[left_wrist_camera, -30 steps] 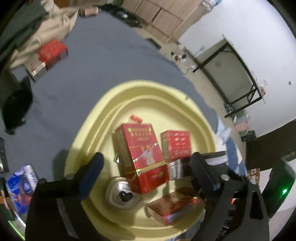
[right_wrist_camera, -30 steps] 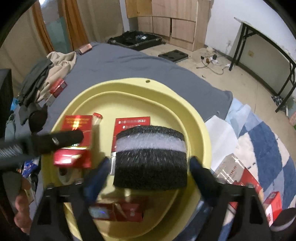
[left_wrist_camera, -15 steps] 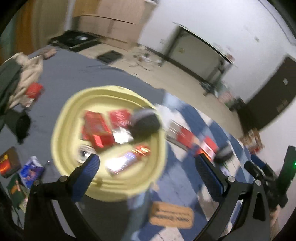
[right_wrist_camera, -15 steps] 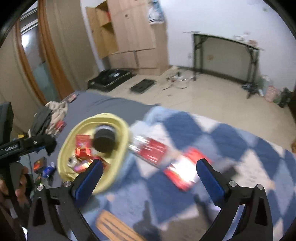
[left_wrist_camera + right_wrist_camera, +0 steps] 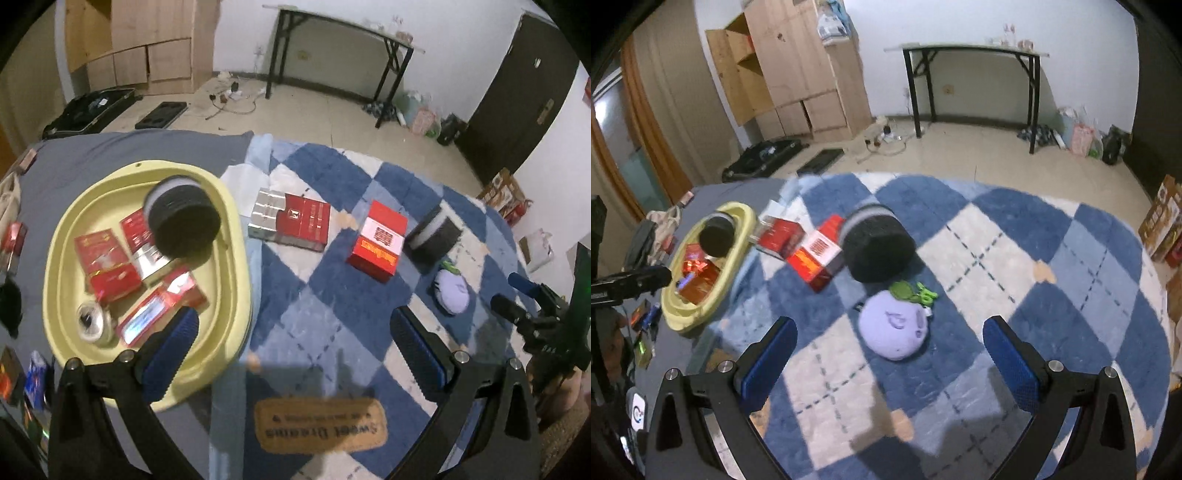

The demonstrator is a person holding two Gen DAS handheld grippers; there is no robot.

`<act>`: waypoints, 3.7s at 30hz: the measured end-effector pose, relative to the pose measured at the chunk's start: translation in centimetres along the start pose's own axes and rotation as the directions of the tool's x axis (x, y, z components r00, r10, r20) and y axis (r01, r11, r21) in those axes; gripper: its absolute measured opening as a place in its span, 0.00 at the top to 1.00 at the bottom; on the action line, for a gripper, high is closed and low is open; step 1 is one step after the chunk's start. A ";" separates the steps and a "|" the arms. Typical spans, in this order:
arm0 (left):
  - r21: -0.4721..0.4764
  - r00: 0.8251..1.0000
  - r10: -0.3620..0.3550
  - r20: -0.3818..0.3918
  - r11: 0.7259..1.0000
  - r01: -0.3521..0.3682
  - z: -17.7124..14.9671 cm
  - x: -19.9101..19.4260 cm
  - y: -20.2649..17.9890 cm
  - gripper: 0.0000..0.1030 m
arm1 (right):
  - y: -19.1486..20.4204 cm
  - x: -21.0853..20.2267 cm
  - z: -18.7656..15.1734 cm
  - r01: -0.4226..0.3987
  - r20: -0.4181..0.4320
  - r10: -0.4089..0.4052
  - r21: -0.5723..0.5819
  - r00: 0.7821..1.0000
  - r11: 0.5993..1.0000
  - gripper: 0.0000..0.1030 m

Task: Organize rigid objects
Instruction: 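Grasp the silver-and-red cigarette pack with the left tool while the right tool grasps the purple plush, then carry the silver-and-red pack and purple plush into the yellow tray and release both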

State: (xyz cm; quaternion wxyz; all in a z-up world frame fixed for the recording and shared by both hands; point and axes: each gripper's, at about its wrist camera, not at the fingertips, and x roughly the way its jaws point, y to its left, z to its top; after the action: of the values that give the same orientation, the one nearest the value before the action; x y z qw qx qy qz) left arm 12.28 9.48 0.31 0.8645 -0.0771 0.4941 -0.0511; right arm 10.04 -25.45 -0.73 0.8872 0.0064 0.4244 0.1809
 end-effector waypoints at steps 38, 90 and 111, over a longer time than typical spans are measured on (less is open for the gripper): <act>0.195 0.994 0.076 -0.077 0.979 -0.060 5.8 12.8 -4.1 0.15 | 0.4 10.6 0.2 0.093 -0.065 -0.089 0.064 0.994 0.994 0.51; -0.434 0.985 0.174 0.012 0.888 -0.151 -4.8 0.7 23.2 0.14 | 33.7 16.6 6.8 -0.156 -0.149 0.089 -0.525 0.985 0.836 0.51; -0.518 0.987 0.096 0.132 0.855 -0.014 -3.0 -3.3 23.0 0.00 | 34.3 17.3 5.6 -0.101 -0.098 0.057 -0.547 0.994 0.831 0.12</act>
State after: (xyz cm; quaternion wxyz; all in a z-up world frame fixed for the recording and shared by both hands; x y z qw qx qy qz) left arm 8.31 32.34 -2.60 0.8486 -0.2952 0.4240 0.1138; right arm 13.36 13.08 -4.48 0.8259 -0.2389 0.3879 0.3321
